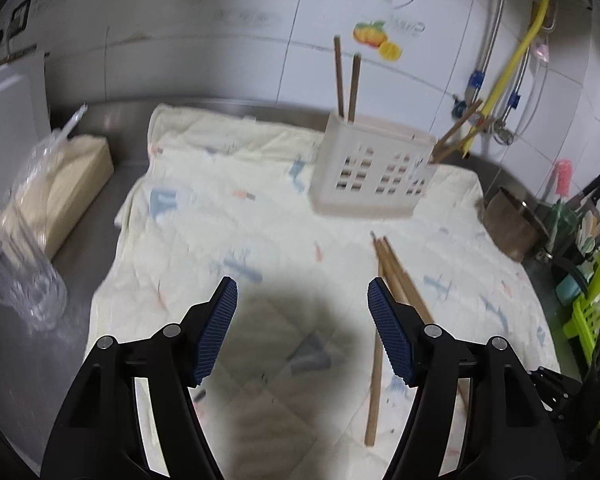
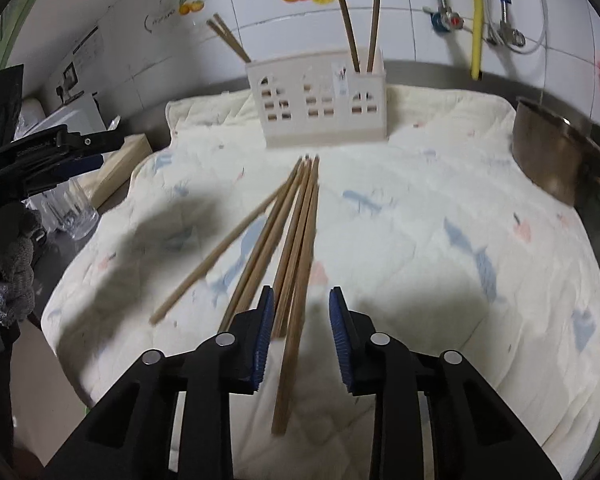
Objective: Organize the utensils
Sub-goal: 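Move both open tools back toward the remaining chopsticks on the mat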
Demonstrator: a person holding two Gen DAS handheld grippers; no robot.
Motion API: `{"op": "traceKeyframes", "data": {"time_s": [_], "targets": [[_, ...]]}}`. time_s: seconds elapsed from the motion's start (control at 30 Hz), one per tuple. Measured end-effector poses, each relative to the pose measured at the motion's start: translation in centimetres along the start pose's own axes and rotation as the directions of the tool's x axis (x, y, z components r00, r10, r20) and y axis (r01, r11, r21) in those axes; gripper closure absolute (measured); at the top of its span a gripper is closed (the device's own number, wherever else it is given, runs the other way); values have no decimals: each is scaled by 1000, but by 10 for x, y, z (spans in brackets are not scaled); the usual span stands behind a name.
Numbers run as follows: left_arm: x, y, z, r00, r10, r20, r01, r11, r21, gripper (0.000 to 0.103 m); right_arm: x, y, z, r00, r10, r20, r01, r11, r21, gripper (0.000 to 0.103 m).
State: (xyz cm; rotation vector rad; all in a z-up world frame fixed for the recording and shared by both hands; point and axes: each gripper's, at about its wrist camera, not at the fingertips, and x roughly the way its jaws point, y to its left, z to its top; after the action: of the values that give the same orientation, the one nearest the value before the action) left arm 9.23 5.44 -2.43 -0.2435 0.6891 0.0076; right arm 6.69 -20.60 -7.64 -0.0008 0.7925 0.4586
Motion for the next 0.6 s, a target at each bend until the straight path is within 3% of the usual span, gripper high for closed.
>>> {"op": "traceKeyframes", "data": {"time_s": [0.3, 0.6], "targets": [[8, -4, -27, 998, 9, -56, -8, 1000, 24, 35, 13, 5, -23, 998, -9, -57, 9, 1000, 3, 87], [18, -13, -44, 994, -14, -110, 17, 999, 32, 36, 20, 4, -24, 997, -24, -67, 25, 1000, 10, 89]]}}
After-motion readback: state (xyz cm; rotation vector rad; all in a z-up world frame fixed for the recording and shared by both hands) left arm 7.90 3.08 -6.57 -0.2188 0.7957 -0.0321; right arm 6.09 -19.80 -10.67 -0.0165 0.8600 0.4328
